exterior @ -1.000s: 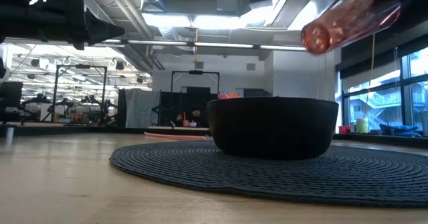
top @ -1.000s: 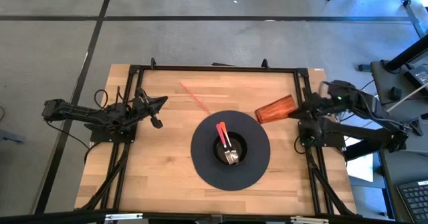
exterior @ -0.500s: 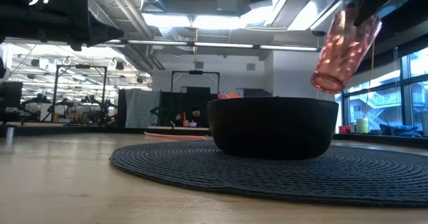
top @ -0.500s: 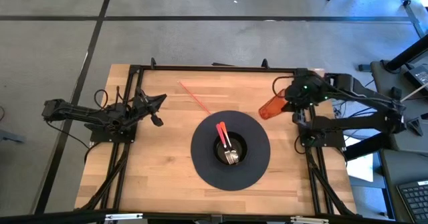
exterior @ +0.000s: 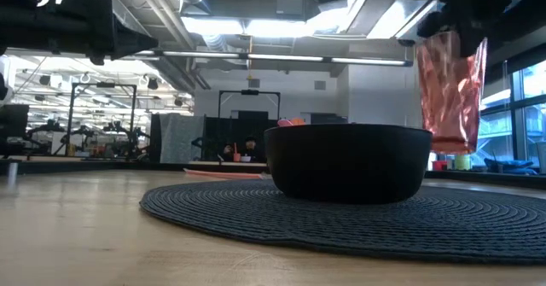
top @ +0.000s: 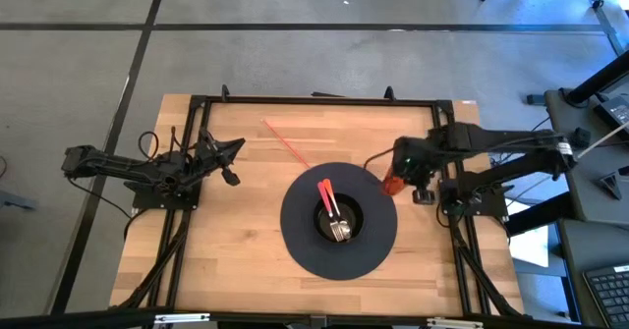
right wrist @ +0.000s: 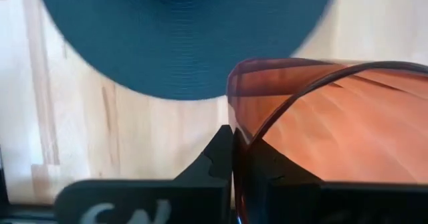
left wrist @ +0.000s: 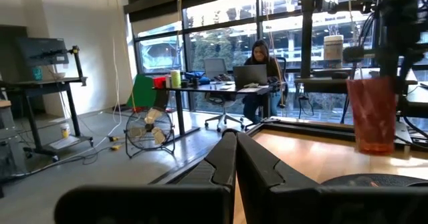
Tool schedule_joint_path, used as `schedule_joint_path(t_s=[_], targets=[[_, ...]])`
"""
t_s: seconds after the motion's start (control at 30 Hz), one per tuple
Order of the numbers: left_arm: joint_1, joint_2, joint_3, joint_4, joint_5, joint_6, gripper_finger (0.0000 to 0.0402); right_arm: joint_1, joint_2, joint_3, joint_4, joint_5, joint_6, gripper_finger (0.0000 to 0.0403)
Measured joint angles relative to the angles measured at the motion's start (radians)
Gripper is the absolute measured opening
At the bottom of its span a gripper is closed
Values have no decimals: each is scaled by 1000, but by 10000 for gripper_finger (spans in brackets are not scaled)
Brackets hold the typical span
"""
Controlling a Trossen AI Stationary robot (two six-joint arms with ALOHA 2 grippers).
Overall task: Pick & Place Utensil
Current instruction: Put the orange cup on the black mat to the top right of the black bowl
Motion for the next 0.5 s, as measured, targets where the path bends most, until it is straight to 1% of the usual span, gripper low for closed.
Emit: schedule_joint_path(t_s=[0.17, 0.3, 0.37, 0.5], targets=[[0, 0, 0, 0, 0, 1, 6, 64, 65, 0, 72, 1, -11, 11], [0, 0, 0, 0, 0, 1, 6, 102, 108, 0, 77, 27, -16, 12], [0, 0, 0, 0, 0, 1, 6, 112, 131, 0, 78, 48, -23, 12], [0, 0, 0, 0, 0, 2, 6, 112, 166, 0, 114, 48, -42, 13]])
